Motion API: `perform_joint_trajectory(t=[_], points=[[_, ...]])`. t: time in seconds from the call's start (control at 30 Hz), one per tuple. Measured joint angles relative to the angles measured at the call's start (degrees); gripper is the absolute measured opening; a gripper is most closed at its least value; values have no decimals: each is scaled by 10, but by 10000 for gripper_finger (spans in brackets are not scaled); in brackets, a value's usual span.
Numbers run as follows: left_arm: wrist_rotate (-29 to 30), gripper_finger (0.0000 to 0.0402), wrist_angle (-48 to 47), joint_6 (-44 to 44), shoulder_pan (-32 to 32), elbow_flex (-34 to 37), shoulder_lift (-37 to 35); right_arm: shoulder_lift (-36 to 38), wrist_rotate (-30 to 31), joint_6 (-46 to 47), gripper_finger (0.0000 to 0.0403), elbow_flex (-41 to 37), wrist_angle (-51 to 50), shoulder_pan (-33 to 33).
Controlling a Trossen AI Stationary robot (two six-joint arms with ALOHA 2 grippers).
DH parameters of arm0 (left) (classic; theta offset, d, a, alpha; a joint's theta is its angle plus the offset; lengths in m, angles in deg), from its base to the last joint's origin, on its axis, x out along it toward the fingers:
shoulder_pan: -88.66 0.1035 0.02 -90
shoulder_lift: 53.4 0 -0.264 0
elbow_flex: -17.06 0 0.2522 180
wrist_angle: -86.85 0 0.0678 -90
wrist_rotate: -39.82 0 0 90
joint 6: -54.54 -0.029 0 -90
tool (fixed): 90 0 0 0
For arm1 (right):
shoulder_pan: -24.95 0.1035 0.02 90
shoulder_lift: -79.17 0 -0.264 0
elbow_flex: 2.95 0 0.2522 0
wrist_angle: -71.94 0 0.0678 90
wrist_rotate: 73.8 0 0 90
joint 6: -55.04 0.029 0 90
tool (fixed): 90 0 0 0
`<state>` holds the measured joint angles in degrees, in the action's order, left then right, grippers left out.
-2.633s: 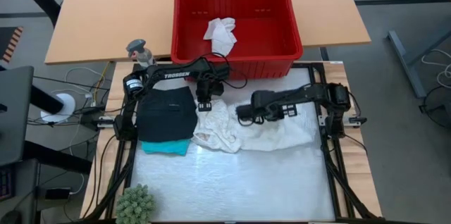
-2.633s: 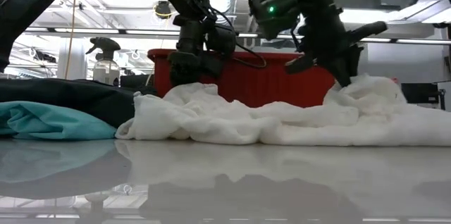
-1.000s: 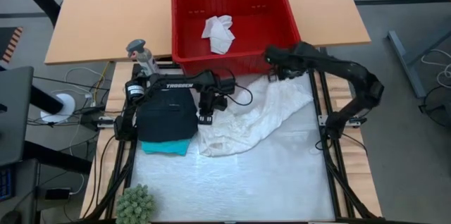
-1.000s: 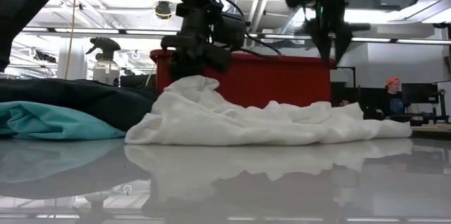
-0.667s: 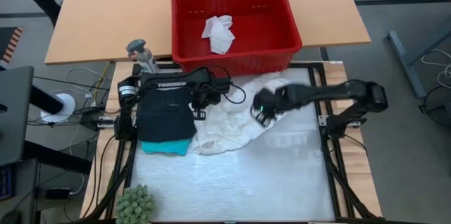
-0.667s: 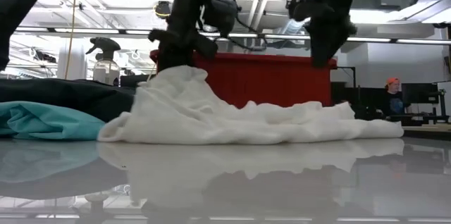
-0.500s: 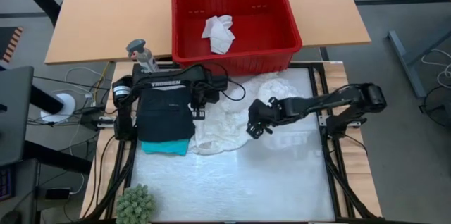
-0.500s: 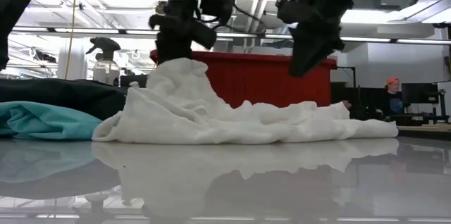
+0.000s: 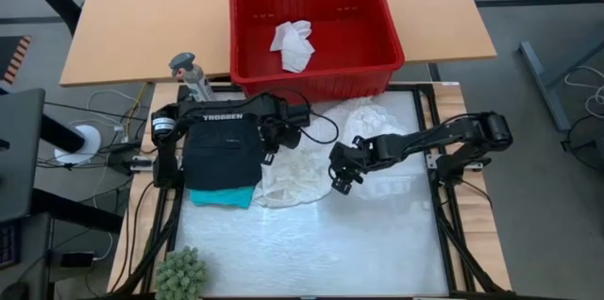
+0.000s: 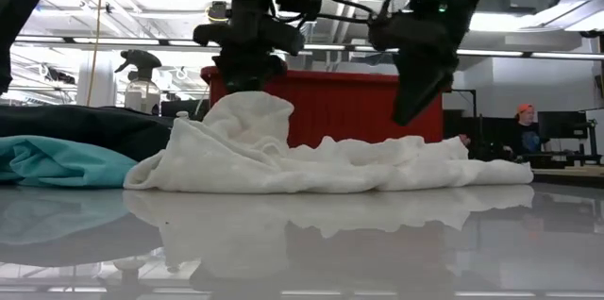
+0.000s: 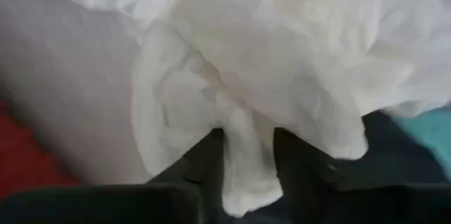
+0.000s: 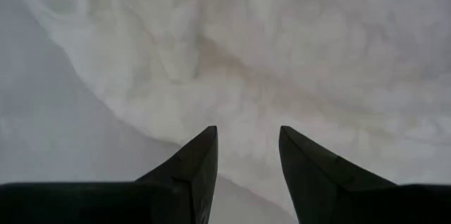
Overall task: Fold laundry
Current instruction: Fold the white dress
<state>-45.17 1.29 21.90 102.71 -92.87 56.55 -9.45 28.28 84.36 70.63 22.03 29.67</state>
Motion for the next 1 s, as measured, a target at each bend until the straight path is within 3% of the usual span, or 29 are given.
perform_joint_trajectory(t=[0.1, 0.17, 0.27, 0.4, 0.5, 0.7, 0.83, 1.0], points=[[60, 162, -5, 37, 10, -17, -5, -4, 5, 2, 178, -2, 11, 9], [60, 178, -10, 74, 20, -37, -19, -6, 17, -2, 179, -3, 4, 14], [-6, 188, -10, 114, 28, -71, -52, -7, 43, -17, 179, -3, 2, 21], [-147, 188, 13, 169, 10, -68, -112, -7, 47, -40, 179, -3, -2, 21], [-163, 180, 67, 169, -39, -21, -152, -7, 48, -53, 179, -7, 1, 16], [-171, 161, 313, 204, -136, 150, -210, -7, 43, -45, 171, -61, 43, 6], [-207, 150, 442, 294, -133, 241, -227, -7, 42, -45, 165, -91, 56, 2], [-242, 139, 506, 376, -130, 317, -228, -7, 12, -27, 161, -136, 85, -3]])
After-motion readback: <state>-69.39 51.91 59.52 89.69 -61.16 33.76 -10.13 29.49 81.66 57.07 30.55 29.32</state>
